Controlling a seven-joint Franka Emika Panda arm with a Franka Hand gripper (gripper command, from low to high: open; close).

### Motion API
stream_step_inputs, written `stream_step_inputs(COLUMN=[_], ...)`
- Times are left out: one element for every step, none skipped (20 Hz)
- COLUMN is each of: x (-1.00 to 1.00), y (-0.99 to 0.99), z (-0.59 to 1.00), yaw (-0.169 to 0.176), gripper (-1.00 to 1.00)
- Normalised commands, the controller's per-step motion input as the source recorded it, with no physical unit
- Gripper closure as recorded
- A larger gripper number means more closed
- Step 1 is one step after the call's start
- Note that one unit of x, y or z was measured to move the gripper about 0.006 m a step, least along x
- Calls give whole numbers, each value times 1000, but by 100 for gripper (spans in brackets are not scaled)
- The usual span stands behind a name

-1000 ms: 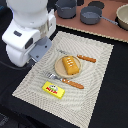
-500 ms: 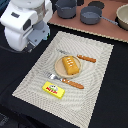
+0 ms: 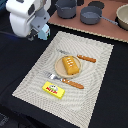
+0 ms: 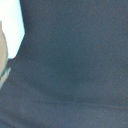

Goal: Place the bread, butter, and milk from the table onto the serving area.

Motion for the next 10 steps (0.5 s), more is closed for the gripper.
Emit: stream_step_inputs(x=[-403, -363, -366, -354, -320, -289, -266, -289, -234, -231], y=[951, 969, 946, 917, 849, 686, 414, 323, 286, 277], z=[0, -14, -40, -66, -114, -191, -234, -226, -237, -251], yaw=[0, 0, 0, 0, 0, 0, 0, 0, 0, 0], gripper=[-100, -100, -100, -100, -100, -100, -100, -100, -100, -100])
